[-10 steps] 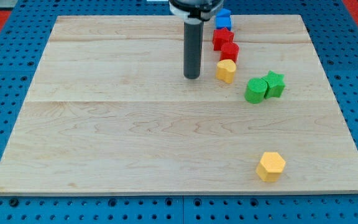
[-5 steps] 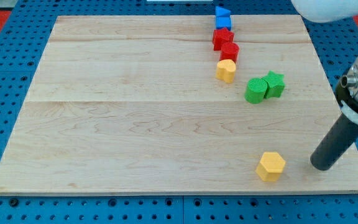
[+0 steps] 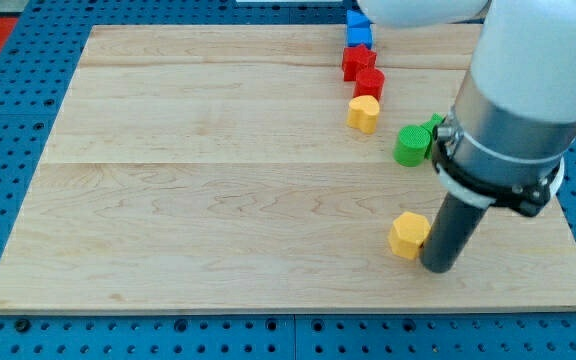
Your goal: Move the yellow hexagon towards the center
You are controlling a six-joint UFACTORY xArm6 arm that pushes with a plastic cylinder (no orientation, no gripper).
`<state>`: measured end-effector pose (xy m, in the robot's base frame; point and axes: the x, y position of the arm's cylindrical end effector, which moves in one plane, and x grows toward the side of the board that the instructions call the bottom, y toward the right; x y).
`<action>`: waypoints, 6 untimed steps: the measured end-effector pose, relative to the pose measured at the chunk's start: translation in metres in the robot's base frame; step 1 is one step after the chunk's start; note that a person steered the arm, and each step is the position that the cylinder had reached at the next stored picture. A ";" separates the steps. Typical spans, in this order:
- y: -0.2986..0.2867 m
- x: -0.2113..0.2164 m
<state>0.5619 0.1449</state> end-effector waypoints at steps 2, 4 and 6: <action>-0.010 -0.011; -0.062 -0.013; -0.068 -0.040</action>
<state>0.5224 0.0766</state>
